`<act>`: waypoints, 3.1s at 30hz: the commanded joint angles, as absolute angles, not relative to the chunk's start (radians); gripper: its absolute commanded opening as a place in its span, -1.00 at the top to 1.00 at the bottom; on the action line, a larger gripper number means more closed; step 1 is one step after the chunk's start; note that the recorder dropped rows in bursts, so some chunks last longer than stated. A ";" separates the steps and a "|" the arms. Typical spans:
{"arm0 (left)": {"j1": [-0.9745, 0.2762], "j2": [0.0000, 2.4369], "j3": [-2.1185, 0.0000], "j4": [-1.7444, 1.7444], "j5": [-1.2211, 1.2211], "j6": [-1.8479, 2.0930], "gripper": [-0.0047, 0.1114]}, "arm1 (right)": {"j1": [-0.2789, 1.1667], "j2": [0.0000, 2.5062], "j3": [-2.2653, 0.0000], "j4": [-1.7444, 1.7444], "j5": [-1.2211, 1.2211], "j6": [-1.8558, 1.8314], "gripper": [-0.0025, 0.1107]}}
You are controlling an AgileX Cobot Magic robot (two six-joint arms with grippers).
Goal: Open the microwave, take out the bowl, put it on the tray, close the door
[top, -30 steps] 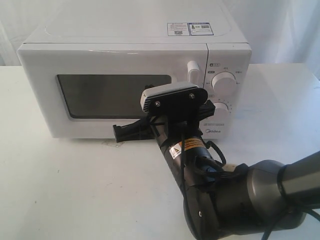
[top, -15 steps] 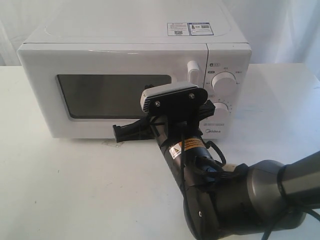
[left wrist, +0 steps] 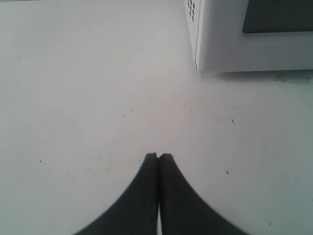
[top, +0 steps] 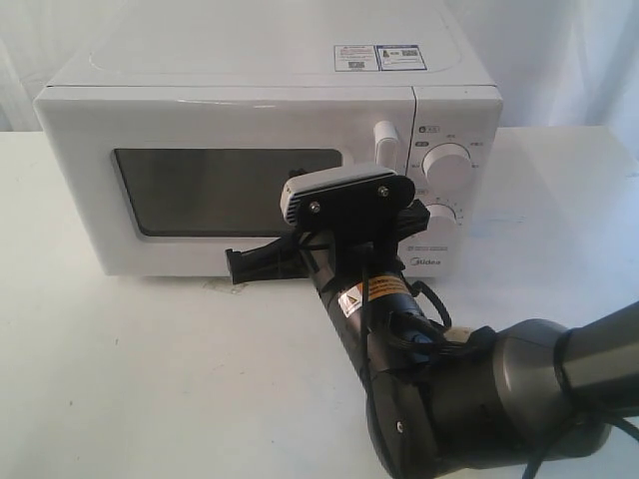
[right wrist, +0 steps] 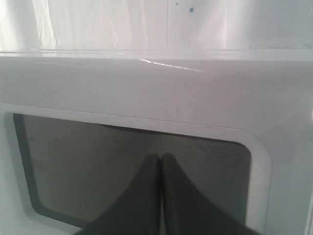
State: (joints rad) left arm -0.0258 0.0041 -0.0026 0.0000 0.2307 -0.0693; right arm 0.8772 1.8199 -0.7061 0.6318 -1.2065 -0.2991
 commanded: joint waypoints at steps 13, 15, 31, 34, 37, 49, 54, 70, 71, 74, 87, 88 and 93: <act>-0.024 0.000 0.000 0.000 0.233 -0.081 0.92 | 0.876 1.810 -0.697 0.632 -1.221 -0.310 0.96; -0.024 0.000 0.000 0.000 0.233 -0.081 0.92 | 0.876 1.810 -0.697 0.632 -1.221 -0.310 0.96; -0.024 0.000 0.000 0.000 0.233 -0.074 0.92 | 0.745 0.972 -0.555 0.984 -0.261 -0.808 0.96; -0.024 0.000 0.000 0.000 0.233 -0.074 0.92 | 0.644 0.812 -0.481 0.989 -0.166 -0.795 0.96; -0.024 0.000 0.000 0.000 0.233 -0.074 0.92 | 0.542 0.666 -0.392 0.993 -0.144 -0.773 0.96; -0.024 0.000 0.000 0.000 0.233 -0.074 0.92 | 0.313 0.204 -0.058 0.993 -0.145 -0.754 0.96; -0.024 0.000 0.000 0.000 0.233 -0.074 0.92 | 0.244 0.050 0.000 0.993 -0.143 -0.722 0.96; -0.024 0.000 0.000 0.000 0.233 -0.074 0.92 | 0.206 0.000 0.000 0.993 -0.110 -0.705 0.96; -0.024 0.000 0.000 0.000 0.233 -0.074 0.92 | 0.206 0.000 0.000 0.993 -0.110 -0.702 0.96; -0.024 0.000 0.000 0.000 0.233 -0.074 0.92 | 0.206 0.000 0.000 0.987 -0.110 -0.702 0.96; -0.024 0.000 0.000 0.000 0.233 -0.074 0.92 | 0.206 0.000 0.000 -0.032 0.201 0.025 0.96; -0.024 0.000 0.000 0.000 0.233 -0.074 0.92 | 0.206 0.000 0.000 -0.044 0.230 0.031 0.96; -0.024 0.000 0.000 0.000 0.233 -0.074 0.92 | 0.206 0.000 0.000 -0.048 0.345 0.031 0.96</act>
